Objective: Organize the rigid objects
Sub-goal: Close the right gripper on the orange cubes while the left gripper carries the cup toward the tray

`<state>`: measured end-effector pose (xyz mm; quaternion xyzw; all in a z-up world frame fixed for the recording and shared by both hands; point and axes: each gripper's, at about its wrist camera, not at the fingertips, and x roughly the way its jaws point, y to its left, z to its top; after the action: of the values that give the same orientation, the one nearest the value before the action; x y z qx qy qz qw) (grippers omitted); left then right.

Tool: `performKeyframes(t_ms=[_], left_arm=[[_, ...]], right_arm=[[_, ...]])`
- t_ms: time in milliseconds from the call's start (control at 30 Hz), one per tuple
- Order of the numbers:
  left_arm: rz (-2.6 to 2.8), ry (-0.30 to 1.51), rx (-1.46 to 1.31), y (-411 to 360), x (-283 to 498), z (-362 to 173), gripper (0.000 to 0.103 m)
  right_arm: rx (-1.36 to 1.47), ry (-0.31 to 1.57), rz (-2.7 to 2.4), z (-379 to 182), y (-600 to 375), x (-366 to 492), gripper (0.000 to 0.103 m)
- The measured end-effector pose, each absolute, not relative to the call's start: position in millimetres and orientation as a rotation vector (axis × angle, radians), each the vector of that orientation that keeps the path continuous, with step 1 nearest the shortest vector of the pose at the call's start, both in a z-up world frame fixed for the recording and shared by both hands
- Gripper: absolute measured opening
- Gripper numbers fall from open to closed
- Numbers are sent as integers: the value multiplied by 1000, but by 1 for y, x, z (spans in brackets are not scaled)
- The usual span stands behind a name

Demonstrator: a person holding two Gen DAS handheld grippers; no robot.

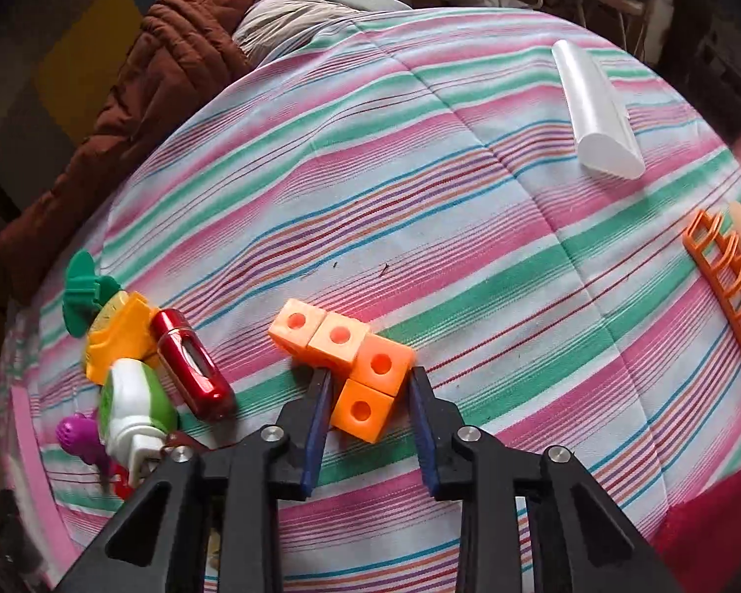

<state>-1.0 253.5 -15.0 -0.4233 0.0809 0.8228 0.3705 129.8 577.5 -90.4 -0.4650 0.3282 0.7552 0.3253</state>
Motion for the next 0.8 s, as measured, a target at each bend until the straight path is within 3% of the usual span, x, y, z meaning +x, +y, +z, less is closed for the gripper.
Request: performKeyframes(t_ms=[300, 433, 800], left_arm=[[2152, 201, -1061, 236, -2, -8, 44], [2195, 195, -1059, 219, -6, -1, 44], [2440, 164, -1110, 99, -76, 4, 44]], right_arm=[[-1219, 832, 2005, -100, 576, 128, 32], [-1211, 771, 2004, -101, 574, 127, 24], [-1184, 725, 2015, -102, 566, 117, 24]])
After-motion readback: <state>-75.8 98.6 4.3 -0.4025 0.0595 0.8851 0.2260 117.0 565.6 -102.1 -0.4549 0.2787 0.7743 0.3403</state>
